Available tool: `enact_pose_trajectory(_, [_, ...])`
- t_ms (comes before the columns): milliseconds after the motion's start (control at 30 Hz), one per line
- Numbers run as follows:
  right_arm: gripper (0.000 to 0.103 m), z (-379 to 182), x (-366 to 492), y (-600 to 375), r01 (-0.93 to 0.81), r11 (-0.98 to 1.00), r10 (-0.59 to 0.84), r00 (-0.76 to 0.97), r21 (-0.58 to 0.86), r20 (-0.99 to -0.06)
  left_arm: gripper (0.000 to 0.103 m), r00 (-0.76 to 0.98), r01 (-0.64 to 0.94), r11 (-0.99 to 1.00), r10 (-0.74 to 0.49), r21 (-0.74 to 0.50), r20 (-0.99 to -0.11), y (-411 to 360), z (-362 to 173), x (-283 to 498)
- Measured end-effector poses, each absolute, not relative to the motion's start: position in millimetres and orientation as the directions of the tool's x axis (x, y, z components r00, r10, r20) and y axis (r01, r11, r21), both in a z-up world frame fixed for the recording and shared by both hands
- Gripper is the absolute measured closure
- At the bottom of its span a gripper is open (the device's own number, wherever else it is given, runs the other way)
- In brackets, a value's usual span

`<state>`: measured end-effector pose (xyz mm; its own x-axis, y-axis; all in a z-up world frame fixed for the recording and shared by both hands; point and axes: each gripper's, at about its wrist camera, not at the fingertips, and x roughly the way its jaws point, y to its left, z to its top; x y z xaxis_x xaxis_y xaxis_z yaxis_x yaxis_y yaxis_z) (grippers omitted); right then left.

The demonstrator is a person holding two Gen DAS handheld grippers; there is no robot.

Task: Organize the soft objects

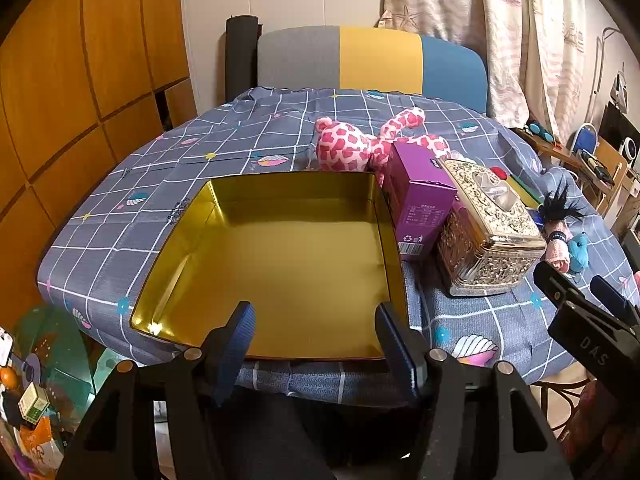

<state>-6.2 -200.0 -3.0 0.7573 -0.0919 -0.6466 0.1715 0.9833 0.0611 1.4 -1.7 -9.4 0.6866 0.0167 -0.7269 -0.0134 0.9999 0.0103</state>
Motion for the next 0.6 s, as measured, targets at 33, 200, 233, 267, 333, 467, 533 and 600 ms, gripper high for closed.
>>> enact_pose_trajectory(33, [0.000,-3.1,-6.3,-199.9,0.171,0.983,-0.092,0.757,0.061,-0.647,0.040,0.686,-0.012,1.000,0.017,0.011,-0.727,-2.4,-9.6,1.7])
enact_pose_trajectory(200, [0.000,-4.0,-5.9,-200.0,0.169,0.984,-0.089,0.755,0.062,-0.650,0.040,0.686,-0.010,1.000,0.017,0.014,-0.727,-3.3,-10.2,1.7])
enact_pose_trajectory(233, [0.000,-4.4,-5.9,-200.0,0.168,0.984,-0.089,0.754,0.061,-0.651,0.040,0.687,-0.011,1.000,0.017,0.013,-0.727,-3.2,-10.2,1.7])
enact_pose_trajectory(267, [0.000,-4.4,-5.9,-200.0,0.169,0.984,-0.090,0.753,0.060,-0.652,0.040,0.686,-0.010,1.000,0.016,0.013,-0.727,-3.5,-10.2,1.8])
enact_pose_trajectory(333, [0.000,-4.4,-5.9,-199.8,0.168,0.984,-0.088,0.753,0.061,-0.652,0.040,0.685,-0.009,1.000,0.016,0.014,-0.729,-3.6,-10.4,1.7])
enact_pose_trajectory(467, [0.000,-5.0,-5.6,-199.3,0.167,0.984,-0.088,0.750,0.059,-0.656,0.040,0.683,-0.008,1.000,0.015,0.014,-0.730,-3.6,-10.9,2.0])
enact_pose_trajectory(533, [0.000,-5.7,-5.0,-199.4,0.167,0.984,-0.089,0.747,0.057,-0.659,0.040,0.682,-0.007,1.000,0.014,0.013,-0.732,-3.8,-12.0,2.3])
enact_pose_trajectory(600, [0.000,-6.1,-4.5,-200.3,0.168,0.984,-0.088,0.745,0.058,-0.661,0.040,0.678,-0.005,1.000,0.014,0.015,-0.735,-4.4,-13.9,3.0])
